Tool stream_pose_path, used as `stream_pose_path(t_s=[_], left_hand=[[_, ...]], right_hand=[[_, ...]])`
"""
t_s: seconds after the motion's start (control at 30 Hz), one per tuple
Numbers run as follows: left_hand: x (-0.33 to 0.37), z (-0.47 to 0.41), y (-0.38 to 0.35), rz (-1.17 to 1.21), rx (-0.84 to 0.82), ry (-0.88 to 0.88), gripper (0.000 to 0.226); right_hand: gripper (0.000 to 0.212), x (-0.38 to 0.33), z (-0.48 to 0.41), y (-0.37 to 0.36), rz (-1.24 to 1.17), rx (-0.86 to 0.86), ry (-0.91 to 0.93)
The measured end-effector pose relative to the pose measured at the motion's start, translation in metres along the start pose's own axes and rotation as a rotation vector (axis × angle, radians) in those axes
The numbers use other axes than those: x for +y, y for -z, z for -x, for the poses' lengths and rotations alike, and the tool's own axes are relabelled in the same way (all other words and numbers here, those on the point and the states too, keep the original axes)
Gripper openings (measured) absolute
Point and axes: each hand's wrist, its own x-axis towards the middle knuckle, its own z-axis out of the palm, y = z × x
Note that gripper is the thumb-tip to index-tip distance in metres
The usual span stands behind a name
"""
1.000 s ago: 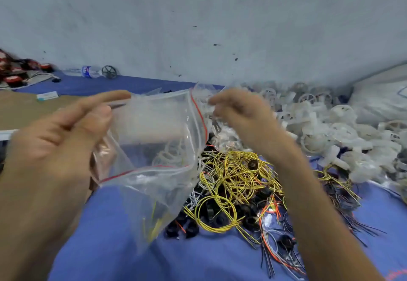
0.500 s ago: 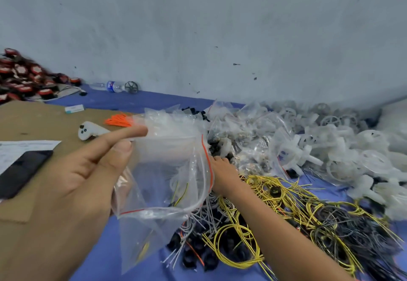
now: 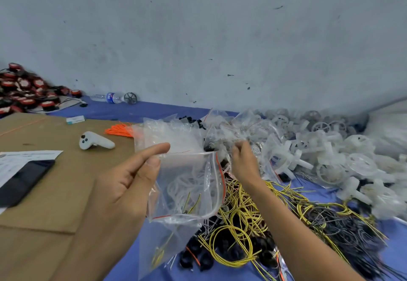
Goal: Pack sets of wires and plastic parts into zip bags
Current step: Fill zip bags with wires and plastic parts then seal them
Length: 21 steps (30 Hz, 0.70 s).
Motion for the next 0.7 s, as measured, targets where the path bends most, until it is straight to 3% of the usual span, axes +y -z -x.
stream_pose_path(t_s=[0.17, 0.3, 0.43, 0.57, 0.7], left_hand=[[-0.004, -0.004, -0.011, -0.062, -0.019, -0.023, 0.031], [-0.008, -0.005, -0.026, -0.121, -0.050, -0.037, 0.037], [-0.008, 0.004, -0.050, -0.203, -0.131, -0.070, 0.045], [0.000, 0.033, -0.084, -0.400, -0.300, -0.238, 0.039], [0.004, 0.054, -0.109, -0.729, -0.383, -0.449, 0.044]], right_hand=[[0.018, -0.026, 0.007, 0.064, -0.574, 0.042, -0.149], [0.019, -0.037, 0.054, 0.110, -0.792, -0.042, -0.144], [0.019, -0.043, 0.122, 0.141, -0.612, -0.275, -0.061], [0.024, -0.051, 0.166, 0.142, -0.324, -0.424, 0.038], [0.038, -0.046, 0.183, 0.121, -0.324, -0.506, -0.044]])
